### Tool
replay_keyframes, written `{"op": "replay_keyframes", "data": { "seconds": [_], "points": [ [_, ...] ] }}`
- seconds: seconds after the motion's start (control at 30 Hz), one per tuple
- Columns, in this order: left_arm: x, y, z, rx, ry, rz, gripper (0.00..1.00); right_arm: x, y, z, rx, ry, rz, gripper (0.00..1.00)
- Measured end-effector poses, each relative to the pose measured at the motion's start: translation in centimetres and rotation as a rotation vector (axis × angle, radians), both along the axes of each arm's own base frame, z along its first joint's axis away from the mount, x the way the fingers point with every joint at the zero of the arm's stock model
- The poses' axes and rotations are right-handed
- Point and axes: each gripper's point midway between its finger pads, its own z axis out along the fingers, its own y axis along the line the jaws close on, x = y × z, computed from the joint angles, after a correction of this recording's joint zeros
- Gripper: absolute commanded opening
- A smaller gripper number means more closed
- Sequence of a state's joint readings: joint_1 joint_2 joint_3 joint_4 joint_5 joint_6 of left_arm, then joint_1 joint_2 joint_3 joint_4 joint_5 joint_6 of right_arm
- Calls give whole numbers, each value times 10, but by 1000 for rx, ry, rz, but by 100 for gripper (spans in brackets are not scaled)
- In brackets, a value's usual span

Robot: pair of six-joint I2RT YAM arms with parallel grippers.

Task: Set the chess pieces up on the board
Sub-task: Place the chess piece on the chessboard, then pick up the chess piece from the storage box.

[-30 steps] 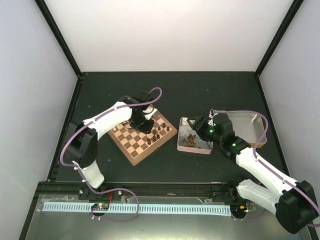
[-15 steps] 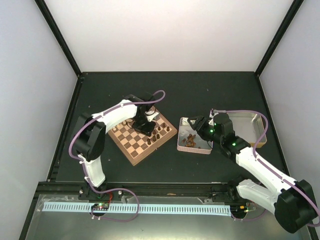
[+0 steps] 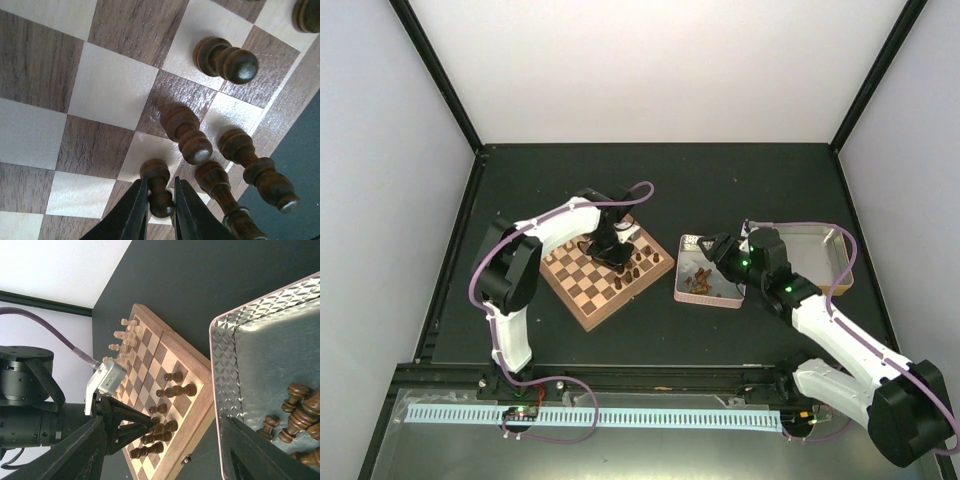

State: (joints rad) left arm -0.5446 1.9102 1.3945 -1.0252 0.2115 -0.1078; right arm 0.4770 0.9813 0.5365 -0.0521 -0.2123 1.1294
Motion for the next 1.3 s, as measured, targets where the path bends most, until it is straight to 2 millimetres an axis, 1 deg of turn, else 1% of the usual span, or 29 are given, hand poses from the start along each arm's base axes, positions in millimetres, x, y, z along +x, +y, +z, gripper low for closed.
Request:
{"op": "replay_keyframes", "data": {
  "seconds": [0.3,0.47,0.6,0.67,0.7,0.77,0.9,1.0,1.07,1.13,1.2,1.3],
  "points": [
    [0,1,-3,8,10,1,30,0,-2,-3,-3,4,-2,65],
    [1,0,-1,6,6,2,38,0,-2,-3,-6,2,-1,65],
    [7,-2,8,-1,-21,6,43,0,-4,-4,-25,-4,1,66],
    [10,1,18,0,-57,12,44,0,-9,-7,-54,-3,-6,67],
    [11,1,24,-6,-77,16,44,0,-11,-8,-67,-2,-11,67],
    [17,4,47,-31,-150,31,45,2,-17,-8,-107,-13,-25,68],
    [29,12,107,-116,-361,72,47,8,-29,2,-204,-58,-45,68],
    [26,24,151,-178,-534,106,51,14,-38,10,-296,-88,-58,68],
    [20,32,175,-221,-639,126,55,20,-43,10,-363,-94,-62,67],
    [10,41,196,-270,-740,143,60,24,-47,4,-427,-81,-60,66],
    [-2,50,217,-328,-844,159,65,27,-52,-10,-497,-43,-51,64],
    [-22,62,242,-423,-1002,176,76,29,-54,-36,-571,20,-23,53]
  ]
}}
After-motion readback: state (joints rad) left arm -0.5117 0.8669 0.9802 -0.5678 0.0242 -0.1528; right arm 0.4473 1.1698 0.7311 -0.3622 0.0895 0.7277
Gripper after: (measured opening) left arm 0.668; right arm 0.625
